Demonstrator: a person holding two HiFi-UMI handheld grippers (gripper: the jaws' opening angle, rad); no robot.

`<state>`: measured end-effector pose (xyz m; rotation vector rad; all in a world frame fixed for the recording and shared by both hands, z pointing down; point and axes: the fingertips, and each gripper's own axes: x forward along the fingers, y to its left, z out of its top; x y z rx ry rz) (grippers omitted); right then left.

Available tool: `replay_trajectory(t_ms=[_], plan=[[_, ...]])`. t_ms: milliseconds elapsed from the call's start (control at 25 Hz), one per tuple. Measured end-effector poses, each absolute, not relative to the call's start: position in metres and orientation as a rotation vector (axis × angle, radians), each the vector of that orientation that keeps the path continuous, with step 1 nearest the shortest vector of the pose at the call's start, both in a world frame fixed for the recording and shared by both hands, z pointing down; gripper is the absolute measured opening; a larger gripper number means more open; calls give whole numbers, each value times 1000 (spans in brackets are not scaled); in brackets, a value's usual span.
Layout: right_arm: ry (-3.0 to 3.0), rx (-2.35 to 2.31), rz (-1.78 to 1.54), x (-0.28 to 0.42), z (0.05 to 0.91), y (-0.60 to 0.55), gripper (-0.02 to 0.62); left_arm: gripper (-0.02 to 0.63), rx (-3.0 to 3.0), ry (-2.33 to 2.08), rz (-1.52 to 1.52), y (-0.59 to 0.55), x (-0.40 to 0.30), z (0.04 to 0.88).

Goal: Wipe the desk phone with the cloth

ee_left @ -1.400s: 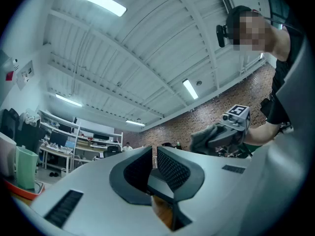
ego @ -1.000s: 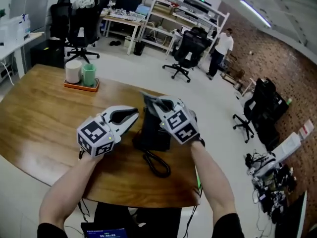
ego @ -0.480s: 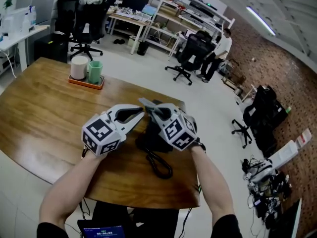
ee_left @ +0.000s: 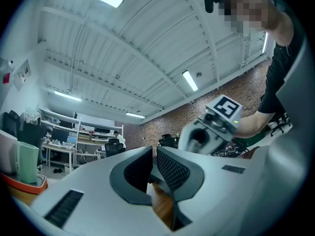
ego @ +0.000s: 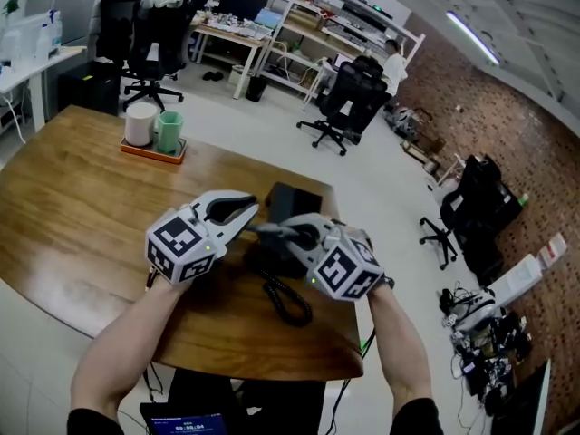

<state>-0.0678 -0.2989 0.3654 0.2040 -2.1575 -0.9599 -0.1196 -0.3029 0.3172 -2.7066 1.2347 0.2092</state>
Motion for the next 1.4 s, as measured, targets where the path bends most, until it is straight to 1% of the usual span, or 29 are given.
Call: replay_trajectory(t_ms=[80,160,240,320,480,680,800,920,1000,1120,1200,1280,1400], plan=[[-2242,497,-920,-75,331,-356,25,15,-2704,1236,213,-303,-121,319],[-2277,707,-855,-80,318,-401,25,15,-2703,1236,226,-304,-124,320],[-2280,804,-792,-83,322,-428,25,15,-2705,1238,235,-305,-125,321],[-2246,801,-767,-84,335,-439,25,15,-2706,1241,236,-304,-124,320],[-2163,644,-849,-82,349,-413,23,15,-2704,1231,223,-303,-116,315],[-2126,263,-940,-83,388,-313,23,15,-2707,1230,207,-303,-118,317],[-2092,16,-939,-70,416,-252,23,15,-2710,1228,206,-303,-120,319],[-2082,-99,-916,-57,415,-231,25,15,-2710,1230,208,-302,-121,319],[-2165,77,-907,-57,386,-267,25,15,-2711,1224,207,-302,-121,319],[-2231,520,-879,-56,338,-358,25,15,-2713,1224,210,-303,-122,321],[-2240,714,-844,-56,323,-401,25,15,-2714,1223,213,-304,-122,322],[-2219,792,-822,-60,324,-428,25,15,-2712,1223,218,-305,-122,321],[-2154,767,-821,-63,340,-441,25,15,-2711,1226,221,-305,-120,319]])
